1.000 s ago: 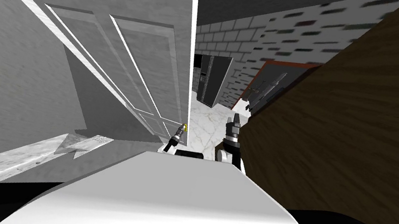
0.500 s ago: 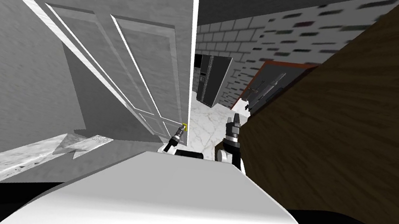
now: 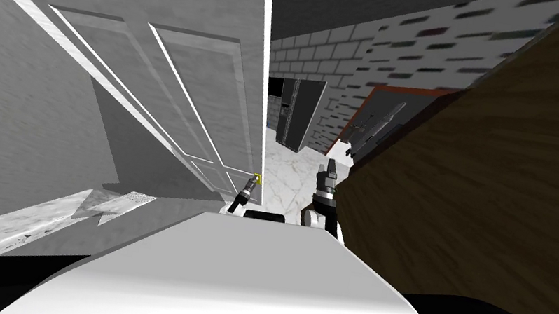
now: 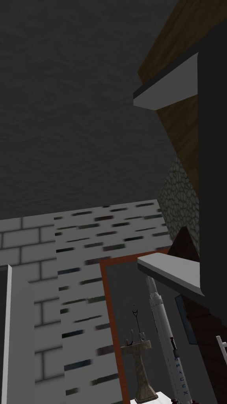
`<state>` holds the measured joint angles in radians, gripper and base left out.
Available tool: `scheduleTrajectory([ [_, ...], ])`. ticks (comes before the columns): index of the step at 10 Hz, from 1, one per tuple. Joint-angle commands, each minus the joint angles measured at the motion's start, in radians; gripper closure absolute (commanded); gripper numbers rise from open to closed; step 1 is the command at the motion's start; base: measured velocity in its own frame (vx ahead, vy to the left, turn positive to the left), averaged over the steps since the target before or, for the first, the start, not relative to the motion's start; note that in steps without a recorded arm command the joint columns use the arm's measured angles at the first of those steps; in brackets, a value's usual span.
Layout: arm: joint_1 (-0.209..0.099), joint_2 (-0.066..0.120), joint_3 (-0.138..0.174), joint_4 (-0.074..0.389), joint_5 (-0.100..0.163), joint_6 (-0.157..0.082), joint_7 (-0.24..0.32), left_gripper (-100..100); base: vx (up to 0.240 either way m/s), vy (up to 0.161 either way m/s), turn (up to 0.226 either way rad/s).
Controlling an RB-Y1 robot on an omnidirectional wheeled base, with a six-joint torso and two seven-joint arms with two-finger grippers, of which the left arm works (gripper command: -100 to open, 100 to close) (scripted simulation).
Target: Push the door open
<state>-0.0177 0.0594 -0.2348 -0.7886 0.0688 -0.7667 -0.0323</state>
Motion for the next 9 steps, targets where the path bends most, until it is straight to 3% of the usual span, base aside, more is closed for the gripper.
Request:
scheduleTrajectory([
  [1,-0.003,0.021,0.027,-0.013,0.009,0.003,-0.007,100,0.177,-0.06,0.06],
  [4,-0.004,0.023,0.036,-0.012,0.012,0.003,-0.011,100,0.125,-0.031,0.027],
  [6,-0.004,0.023,0.036,-0.012,0.012,0.003,-0.011,100,0.007,0.017,0.032],
  [7,-0.007,0.028,0.056,-0.009,0.018,0.003,-0.021,100,0.114,0.021,0.179],
  [8,0.015,0.015,0.04,-0.042,0.016,0.016,-0.026,-100,-0.062,-0.018,0.143],
  [9,0.017,0.01,0.04,-0.043,0.016,0.017,-0.029,-100,-0.242,-0.048,0.021],
])
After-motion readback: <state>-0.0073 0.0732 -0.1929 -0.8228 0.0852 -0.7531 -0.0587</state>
